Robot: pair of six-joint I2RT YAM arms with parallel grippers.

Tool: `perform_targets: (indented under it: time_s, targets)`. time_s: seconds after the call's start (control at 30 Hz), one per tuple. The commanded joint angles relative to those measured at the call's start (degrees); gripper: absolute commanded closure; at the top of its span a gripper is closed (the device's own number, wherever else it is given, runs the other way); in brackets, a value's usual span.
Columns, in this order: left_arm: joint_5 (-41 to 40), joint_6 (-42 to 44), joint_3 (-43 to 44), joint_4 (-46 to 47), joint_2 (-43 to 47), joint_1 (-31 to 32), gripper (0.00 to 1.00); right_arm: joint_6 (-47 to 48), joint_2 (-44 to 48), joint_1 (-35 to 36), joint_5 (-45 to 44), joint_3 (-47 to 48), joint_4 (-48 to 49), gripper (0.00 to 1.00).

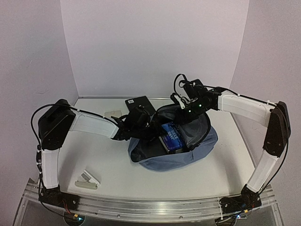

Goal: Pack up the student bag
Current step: Place the stationery in the student bag.

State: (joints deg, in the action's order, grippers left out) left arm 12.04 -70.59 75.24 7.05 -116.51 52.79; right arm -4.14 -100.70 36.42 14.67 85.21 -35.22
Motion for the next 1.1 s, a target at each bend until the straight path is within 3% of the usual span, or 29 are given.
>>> perform_targets:
  time_s: [0.0,0.13,0.23,0.6,0.7,0.83,1.07]
  targets:
    - [-2.6,1.4,0.3,-4.1,5.4,0.2,0.37,-0.1,3.8,-0.2,0.8,1.6,2.2,1.0]
    - [1.2,0.5,1.9,0.0,1.7,0.2,0.52,-0.1,3.8,-0.2,1.0,1.8,2.2,1.0]
    - [4.5,1.2,8.3,0.6,-3.3,0.2,0.61,-0.1,4.2,-0.3,1.1,1.7,2.2,1.0]
    - [11.5,4.6,26.0,-0.3,-15.7,0.3,0.71,0.8,6.4,-3.7,0.0,-0.6,2.1,1.0]
    - [9.1,7.9,24.3,-3.2,-11.9,0.9,0.64,1.0,6.8,-4.4,0.0,-1.0,2.1,1.0]
    - [1.8,10.0,14.7,-6.9,-1.2,1.7,0.5,1.1,7.1,-4.6,0.8,-1.4,2.1,1.0]
    - [-2.9,5.7,1.0,-9.7,7.7,2.0,0.43,0.3,5.7,-4.5,3.3,-1.7,2.2,1.0]
